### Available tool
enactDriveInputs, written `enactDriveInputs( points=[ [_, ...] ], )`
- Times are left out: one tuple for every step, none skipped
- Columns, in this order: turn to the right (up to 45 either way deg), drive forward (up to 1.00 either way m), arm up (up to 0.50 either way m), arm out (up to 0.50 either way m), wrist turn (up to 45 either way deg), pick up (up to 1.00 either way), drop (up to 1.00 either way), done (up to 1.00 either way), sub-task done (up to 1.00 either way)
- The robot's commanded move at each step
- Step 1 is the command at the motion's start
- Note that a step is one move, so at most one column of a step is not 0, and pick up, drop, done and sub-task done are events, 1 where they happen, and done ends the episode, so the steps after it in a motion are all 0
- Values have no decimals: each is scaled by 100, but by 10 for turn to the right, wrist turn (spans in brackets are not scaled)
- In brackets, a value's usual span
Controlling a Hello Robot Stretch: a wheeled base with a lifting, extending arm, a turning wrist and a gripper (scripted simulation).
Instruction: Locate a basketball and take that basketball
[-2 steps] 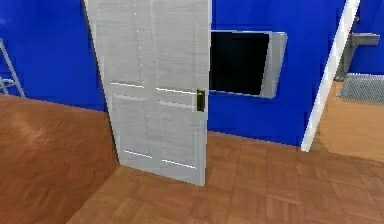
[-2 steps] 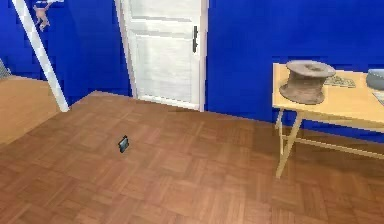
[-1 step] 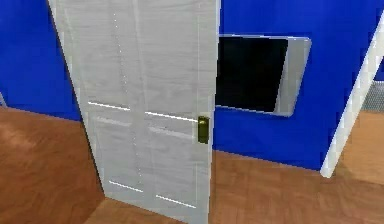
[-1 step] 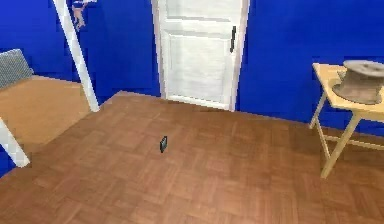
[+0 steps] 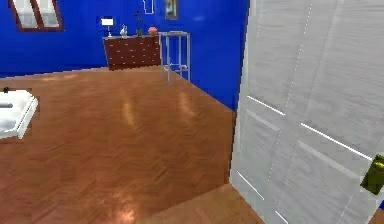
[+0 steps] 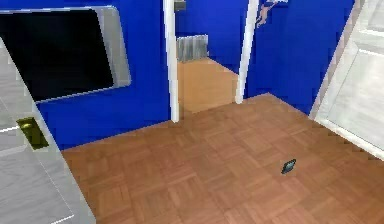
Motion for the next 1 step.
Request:
enactDriveInputs(
  points=[
    [-150, 0, 0, 0, 0, 0, 0, 0, 0]
  ],
)
